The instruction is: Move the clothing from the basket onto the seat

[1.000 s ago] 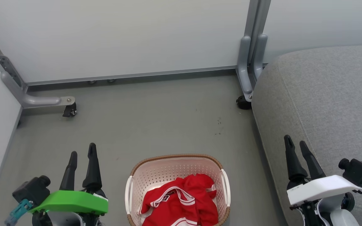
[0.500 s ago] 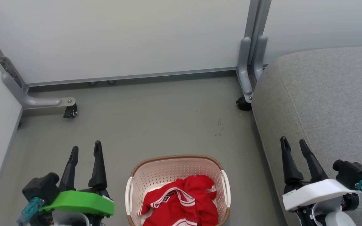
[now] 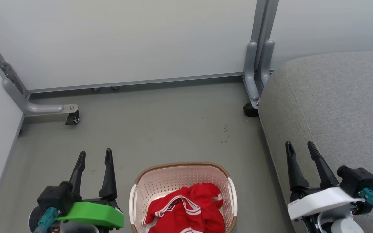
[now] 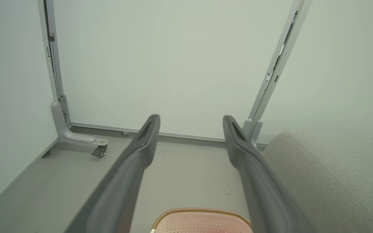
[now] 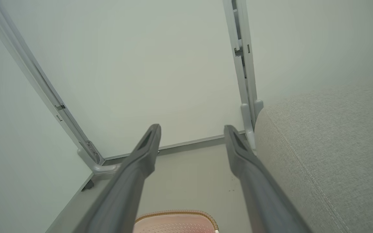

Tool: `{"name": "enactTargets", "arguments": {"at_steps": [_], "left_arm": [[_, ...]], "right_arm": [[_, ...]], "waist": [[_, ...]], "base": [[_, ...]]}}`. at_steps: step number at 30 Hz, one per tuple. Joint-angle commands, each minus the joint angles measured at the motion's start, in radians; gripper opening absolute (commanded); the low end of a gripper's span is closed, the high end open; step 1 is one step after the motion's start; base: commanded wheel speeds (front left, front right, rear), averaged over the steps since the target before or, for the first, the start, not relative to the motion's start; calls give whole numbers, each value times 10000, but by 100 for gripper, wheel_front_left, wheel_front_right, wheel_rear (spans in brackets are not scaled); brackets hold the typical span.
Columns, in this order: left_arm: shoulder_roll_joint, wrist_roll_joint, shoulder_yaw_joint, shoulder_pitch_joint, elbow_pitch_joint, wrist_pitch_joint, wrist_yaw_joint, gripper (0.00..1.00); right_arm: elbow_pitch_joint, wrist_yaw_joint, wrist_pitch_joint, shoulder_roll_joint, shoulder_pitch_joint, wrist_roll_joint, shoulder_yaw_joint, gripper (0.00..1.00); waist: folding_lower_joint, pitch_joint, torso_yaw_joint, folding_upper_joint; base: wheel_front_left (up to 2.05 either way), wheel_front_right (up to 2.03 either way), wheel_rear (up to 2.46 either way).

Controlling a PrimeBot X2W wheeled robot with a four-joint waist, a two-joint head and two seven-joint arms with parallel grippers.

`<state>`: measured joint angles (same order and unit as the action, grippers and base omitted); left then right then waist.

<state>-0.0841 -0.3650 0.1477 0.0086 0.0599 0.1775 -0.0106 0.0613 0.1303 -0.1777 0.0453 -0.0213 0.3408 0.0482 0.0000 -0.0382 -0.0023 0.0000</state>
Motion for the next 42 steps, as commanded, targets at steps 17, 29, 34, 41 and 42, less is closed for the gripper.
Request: {"name": "enactTargets", "arguments": {"at_steps": [17,29,34,41,42], "left_arm": [[-156,1764,404,259,-134,461,-151,100],[-50,2485,422,462,152,687,29,100],[-27,2964,504,536,240,775,84,100],[-28,3526,594,642,271,904,93,100],[-28,3538,585,650,290,889,103,100]], "right_arm": [[-238,5,-465,63,-338,-1794,211,100],[-65,5,-682,64,-546,-2394,226,100],[-19,6,-769,68,-613,-2649,224,100],[28,6,-898,71,-704,-2987,279,100],[31,4,-889,72,-717,-2969,268,100]], "waist": [[0,-165,-40,0],[0,-275,28,0],[0,-365,73,0],[0,-463,102,0],[0,-472,105,0]], "base": [[0,0,0],[0,0,0],[0,0,0],[0,0,0],[0,0,0]]}}
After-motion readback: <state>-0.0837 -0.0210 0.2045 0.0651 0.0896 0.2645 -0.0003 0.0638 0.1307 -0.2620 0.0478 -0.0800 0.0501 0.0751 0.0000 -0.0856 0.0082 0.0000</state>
